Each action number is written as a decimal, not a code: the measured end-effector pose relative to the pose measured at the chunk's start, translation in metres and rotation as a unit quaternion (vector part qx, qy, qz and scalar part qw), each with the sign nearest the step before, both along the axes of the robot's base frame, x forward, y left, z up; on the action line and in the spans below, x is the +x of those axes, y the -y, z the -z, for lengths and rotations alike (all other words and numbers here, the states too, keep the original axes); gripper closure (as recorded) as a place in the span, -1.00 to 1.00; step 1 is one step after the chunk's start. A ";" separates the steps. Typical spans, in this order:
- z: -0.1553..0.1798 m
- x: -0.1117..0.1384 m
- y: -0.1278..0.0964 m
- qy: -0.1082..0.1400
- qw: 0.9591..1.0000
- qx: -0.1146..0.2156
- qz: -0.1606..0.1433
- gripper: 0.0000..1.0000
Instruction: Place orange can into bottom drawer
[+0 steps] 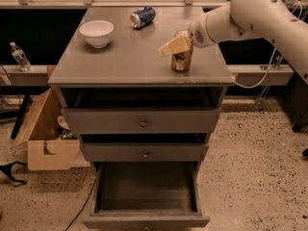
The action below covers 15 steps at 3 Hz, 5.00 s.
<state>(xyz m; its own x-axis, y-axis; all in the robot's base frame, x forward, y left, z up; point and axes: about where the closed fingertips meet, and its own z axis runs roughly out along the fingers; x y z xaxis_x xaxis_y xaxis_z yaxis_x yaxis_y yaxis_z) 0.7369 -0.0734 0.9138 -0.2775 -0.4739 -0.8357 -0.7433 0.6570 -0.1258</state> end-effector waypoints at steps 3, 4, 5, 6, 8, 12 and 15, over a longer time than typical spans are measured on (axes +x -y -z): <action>-0.041 -0.076 0.026 0.069 0.998 0.000 -0.002 0.98; -0.048 -0.113 0.030 0.071 0.997 -0.020 -0.031 1.00; -0.048 -0.117 0.032 0.071 0.997 -0.023 -0.033 1.00; -0.044 -0.122 0.027 0.066 0.997 -0.027 -0.041 1.00; 0.054 -0.192 -0.017 0.009 0.996 -0.022 -0.084 1.00; 0.238 -0.206 -0.045 -0.043 0.994 0.025 -0.101 1.00; 0.337 -0.199 -0.056 -0.050 0.987 0.086 -0.128 1.00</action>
Offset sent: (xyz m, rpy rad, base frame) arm -0.0528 -0.0282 0.0239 0.0373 -0.0919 -0.0322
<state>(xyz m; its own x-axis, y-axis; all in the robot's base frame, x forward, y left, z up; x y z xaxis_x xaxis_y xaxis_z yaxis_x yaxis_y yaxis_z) 0.5383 -0.0171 0.5770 -0.2522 -0.3918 -0.8848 -0.8904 0.4521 0.0536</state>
